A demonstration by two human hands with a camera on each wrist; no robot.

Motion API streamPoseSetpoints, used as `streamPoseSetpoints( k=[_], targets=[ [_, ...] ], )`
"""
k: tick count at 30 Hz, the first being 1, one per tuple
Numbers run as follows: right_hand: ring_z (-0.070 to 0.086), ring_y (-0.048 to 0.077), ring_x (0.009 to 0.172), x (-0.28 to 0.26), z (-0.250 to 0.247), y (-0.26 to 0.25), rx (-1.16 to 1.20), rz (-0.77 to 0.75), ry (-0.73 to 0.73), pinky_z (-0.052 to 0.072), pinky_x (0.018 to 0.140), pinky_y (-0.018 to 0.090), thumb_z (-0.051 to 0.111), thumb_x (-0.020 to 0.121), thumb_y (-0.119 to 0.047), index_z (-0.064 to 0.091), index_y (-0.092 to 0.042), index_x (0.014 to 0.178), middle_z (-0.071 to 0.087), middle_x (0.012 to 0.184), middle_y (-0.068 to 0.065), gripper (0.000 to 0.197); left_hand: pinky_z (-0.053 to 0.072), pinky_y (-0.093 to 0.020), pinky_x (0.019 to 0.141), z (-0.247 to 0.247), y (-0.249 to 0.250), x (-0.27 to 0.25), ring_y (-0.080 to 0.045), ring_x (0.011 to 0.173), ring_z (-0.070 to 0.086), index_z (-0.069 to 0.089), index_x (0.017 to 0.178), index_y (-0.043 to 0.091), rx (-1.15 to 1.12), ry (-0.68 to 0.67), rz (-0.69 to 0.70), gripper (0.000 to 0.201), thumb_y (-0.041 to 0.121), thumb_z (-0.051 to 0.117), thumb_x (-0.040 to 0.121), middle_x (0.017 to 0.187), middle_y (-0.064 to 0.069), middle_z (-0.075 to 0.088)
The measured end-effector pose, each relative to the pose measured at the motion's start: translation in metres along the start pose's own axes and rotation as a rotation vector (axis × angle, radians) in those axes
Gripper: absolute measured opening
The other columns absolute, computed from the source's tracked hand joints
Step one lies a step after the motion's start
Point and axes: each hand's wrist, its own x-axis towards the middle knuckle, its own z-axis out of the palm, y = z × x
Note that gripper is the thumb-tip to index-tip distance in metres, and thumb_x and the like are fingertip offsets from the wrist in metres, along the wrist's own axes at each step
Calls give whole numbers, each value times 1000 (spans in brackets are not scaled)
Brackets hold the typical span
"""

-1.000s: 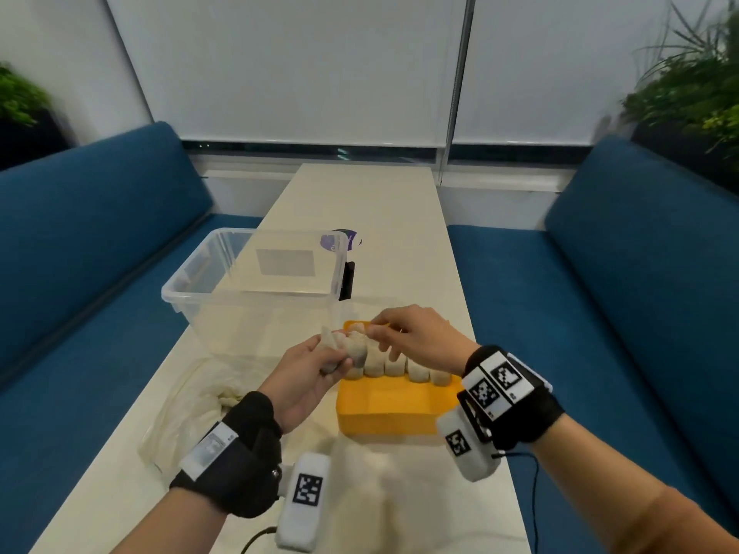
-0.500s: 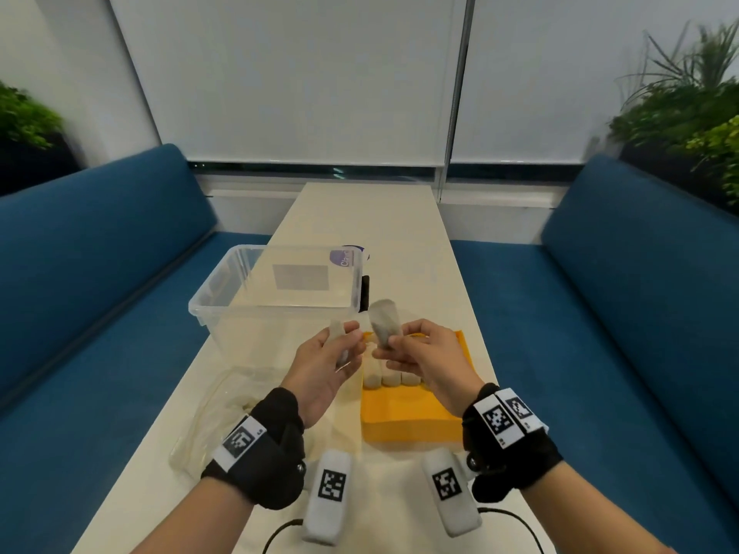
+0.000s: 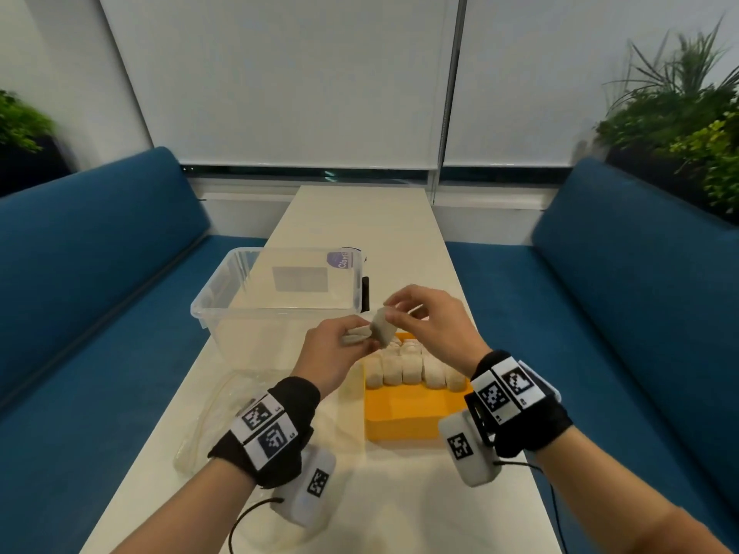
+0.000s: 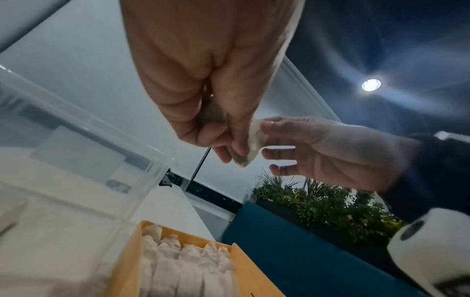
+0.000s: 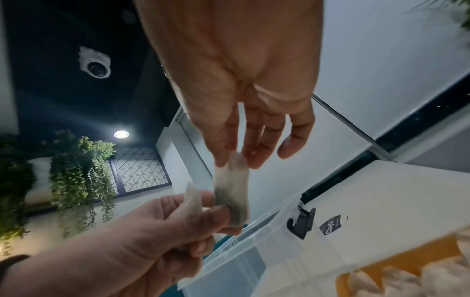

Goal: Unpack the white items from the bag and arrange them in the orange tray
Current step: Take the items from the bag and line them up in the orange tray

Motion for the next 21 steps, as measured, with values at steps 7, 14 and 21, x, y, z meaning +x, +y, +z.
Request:
streamPoseSetpoints(
  k=[7, 14, 21],
  targets=[
    [61, 3, 78, 7, -21, -2, -62, -67, -2, 49, 69, 9, 64, 89, -21, 69, -16, 100, 67, 89, -6, 13, 50, -34, 80, 4, 0, 6, -19, 89, 64, 75, 90, 19, -131, 20, -46, 14, 26, 78, 78, 87, -2, 72],
    [56, 8, 82, 19, -39, 6, -228, -74, -49, 42, 70, 11, 63, 89, -16, 71, -12, 98, 67, 92, -3, 13, 42, -23, 66, 17, -1, 10, -13, 83, 53, 67, 110, 20, -212, -62, -231, 28, 29, 72, 84, 95, 1, 60],
    [58, 17, 89, 38, -25, 57, -493, 49, -229, 44, 79, 21, 55, 91, -7, 72, -9, 100, 68, 103, 8, 19, 49, -21, 64, 18, -16, 8, -15, 77, 52, 51, 126, 0, -489, -195, -558, 33, 4, 55, 94, 97, -11, 56]
  ],
)
